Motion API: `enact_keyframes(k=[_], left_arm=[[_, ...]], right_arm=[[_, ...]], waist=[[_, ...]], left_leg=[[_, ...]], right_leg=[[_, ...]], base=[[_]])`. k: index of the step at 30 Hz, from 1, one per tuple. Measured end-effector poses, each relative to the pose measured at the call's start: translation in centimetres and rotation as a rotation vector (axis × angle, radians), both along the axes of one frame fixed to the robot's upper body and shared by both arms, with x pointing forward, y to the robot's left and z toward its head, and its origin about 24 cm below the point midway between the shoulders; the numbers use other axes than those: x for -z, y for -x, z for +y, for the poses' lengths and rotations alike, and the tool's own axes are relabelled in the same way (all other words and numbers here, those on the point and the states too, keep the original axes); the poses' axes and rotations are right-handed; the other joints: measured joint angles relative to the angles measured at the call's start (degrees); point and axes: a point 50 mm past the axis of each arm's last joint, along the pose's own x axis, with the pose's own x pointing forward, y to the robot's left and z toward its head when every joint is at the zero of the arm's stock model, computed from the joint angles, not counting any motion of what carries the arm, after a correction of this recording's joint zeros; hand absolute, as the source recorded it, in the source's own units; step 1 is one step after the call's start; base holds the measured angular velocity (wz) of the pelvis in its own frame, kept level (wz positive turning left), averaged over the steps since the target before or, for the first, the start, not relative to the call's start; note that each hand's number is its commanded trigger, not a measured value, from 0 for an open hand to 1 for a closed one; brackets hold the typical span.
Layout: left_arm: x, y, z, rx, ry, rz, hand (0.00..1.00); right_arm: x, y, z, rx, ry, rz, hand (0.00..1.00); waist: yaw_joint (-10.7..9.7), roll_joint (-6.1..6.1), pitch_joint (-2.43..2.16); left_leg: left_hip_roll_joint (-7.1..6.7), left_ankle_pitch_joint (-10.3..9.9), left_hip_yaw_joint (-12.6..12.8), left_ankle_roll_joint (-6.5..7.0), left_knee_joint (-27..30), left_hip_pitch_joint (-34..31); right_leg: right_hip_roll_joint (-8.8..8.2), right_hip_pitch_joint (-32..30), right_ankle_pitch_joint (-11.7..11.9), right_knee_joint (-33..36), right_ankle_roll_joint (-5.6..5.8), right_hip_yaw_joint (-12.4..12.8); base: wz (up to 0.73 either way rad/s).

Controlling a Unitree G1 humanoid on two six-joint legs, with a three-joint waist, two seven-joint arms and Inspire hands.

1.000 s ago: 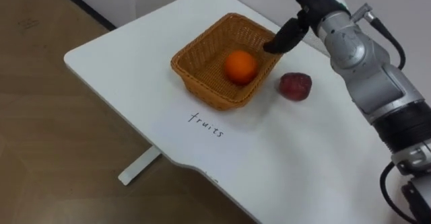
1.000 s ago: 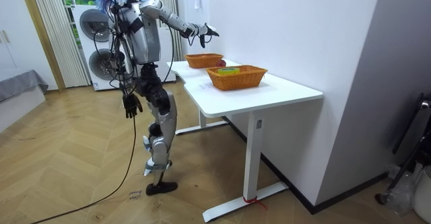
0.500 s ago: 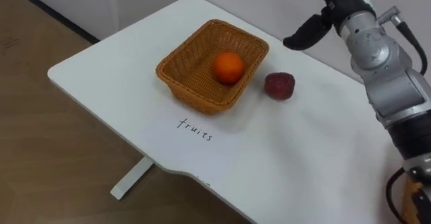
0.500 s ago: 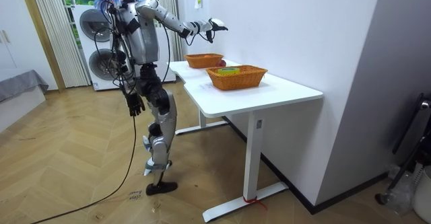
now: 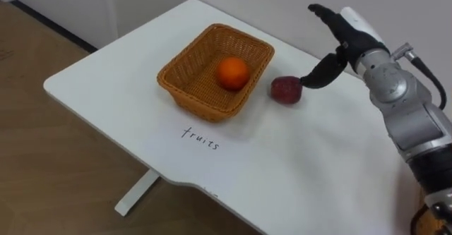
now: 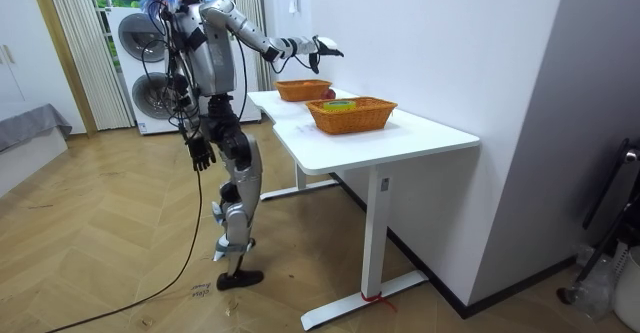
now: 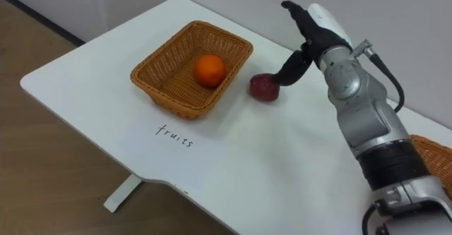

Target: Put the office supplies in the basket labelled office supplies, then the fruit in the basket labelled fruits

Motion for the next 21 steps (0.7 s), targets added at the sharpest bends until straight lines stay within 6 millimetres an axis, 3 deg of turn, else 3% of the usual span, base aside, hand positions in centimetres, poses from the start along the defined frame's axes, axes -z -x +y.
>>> enact_keyframes(k=[3,9,15,21], left_arm=[[-0.2,0.4,0.5,0.002,-0.012,0.008,0.0],[-0.3,0.8,0.7,0.009,-0.018,0.024,0.0],[-0.3,1.2,0.7,0.006,-0.003,0.047,0.0],[-0.3,1.1,0.7,0.008,-0.001,0.044,0.0]], right_arm=[[0.6,0.0,-0.3,0.011,0.002,0.035,0.0],[2.6,0.2,-1.6,0.051,0.009,0.136,0.0],[3.3,0.3,-1.3,0.031,0.025,0.195,0.0],[4.0,0.5,-1.4,0.032,0.031,0.251,0.0]], waist=[[0.52,-0.86,0.18],[1.87,-1.3,0.46],[2.07,-0.98,0.69],[2.32,-0.72,0.58]], left_leg=[[0.01,-0.02,0.25,0.03,-0.14,0.38],[-0.21,-0.2,0.0,0.31,0.06,0.77],[-0.12,-0.19,0.02,0.27,0.08,0.73],[-0.12,-0.2,0.1,0.31,0.04,0.88]], right_leg=[[0.02,0.37,0.0,0.03,0.0,0.3],[-0.09,0.76,0.06,0.0,0.1,1.43],[-0.05,0.71,0.06,-0.08,0.11,1.36],[-0.07,0.79,0.06,-0.06,0.11,1.39]], base=[[0.0],[0.0],[0.0],[0.0]])
